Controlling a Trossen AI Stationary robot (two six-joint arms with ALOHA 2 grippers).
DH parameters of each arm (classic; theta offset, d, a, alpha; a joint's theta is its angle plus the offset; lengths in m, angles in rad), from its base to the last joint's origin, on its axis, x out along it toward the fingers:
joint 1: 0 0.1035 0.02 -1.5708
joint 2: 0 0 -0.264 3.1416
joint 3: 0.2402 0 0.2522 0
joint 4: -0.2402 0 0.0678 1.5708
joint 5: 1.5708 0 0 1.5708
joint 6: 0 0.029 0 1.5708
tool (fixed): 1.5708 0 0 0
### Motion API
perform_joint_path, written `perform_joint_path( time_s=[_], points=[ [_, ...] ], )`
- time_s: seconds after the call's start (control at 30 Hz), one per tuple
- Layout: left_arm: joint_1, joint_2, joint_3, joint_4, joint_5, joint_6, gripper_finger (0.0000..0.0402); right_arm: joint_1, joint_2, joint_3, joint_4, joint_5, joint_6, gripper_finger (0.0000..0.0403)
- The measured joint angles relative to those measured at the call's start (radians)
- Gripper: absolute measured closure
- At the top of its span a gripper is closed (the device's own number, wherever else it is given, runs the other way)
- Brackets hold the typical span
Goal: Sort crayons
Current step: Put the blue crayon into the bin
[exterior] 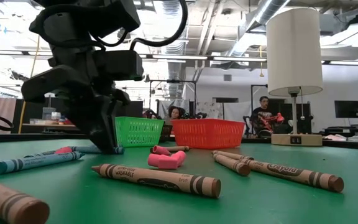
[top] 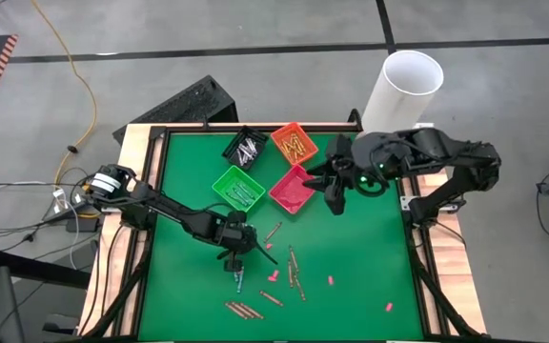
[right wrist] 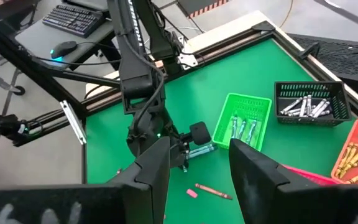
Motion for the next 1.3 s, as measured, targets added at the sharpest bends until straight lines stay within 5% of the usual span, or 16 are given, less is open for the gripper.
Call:
perform_joint_path(
  time_s=[0.53,0.8,1.3],
  points=[
    [0.009,-0.127,0.1,-0.024,-0.094,-0.074,0.039,0.121,-0.01,0.0,0.041,0.076,-0.029,0.0242],
    [0.022,-0.317,0.168,0.012,-0.27,-0.106,0.039,0.204,-0.01,0.0,0.062,0.275,-0.109,0.0242],
    [0.057,-0.729,0.178,0.628,-0.28,0.13,0.0391,0.19,0.08,0.001,0.283,0.324,-0.322,0.0242]
  ],
)
